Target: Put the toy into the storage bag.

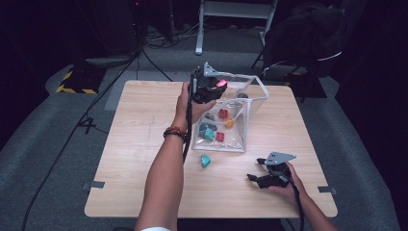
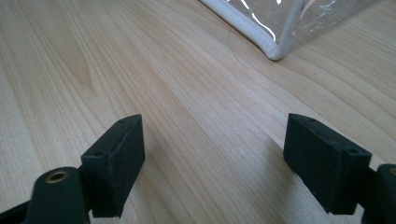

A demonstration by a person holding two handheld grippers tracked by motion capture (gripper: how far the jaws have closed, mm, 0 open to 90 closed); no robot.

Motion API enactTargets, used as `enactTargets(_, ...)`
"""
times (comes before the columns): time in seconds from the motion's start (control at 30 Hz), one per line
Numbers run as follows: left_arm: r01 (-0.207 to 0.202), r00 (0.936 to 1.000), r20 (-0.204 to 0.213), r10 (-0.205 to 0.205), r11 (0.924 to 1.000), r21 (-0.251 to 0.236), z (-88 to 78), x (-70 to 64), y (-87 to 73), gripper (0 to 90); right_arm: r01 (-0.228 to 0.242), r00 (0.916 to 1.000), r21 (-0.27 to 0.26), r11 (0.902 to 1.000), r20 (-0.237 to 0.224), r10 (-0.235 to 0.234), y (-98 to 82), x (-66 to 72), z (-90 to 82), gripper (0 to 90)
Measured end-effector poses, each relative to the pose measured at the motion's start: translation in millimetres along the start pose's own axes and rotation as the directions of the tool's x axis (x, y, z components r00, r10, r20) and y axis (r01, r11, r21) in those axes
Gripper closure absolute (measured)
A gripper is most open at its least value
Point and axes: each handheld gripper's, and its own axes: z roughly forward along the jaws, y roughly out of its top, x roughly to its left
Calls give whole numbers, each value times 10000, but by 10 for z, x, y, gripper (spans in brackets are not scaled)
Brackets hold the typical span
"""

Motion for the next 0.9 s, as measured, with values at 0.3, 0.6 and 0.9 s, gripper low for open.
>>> enactTargets(0.3, 104, 9998, -154, -102, 9999, 86, -3, 24, -33, 596, -9, 10000, 6, 10000, -10, 9, 0, -1, 0, 209)
enactTargets(0.6, 67, 9992, -407, -67, 10000, -9, -123, 91, -32, 576, 2, 10000, 0, 10000, -8, -2, 0, -1, 1, 209)
enactTargets(0.9, 18, 9948, -1020, -34, 9999, -155, -302, 185, -44, 487, -14, 10000, 7, 10000, -12, 14, 0, -1, 1, 209)
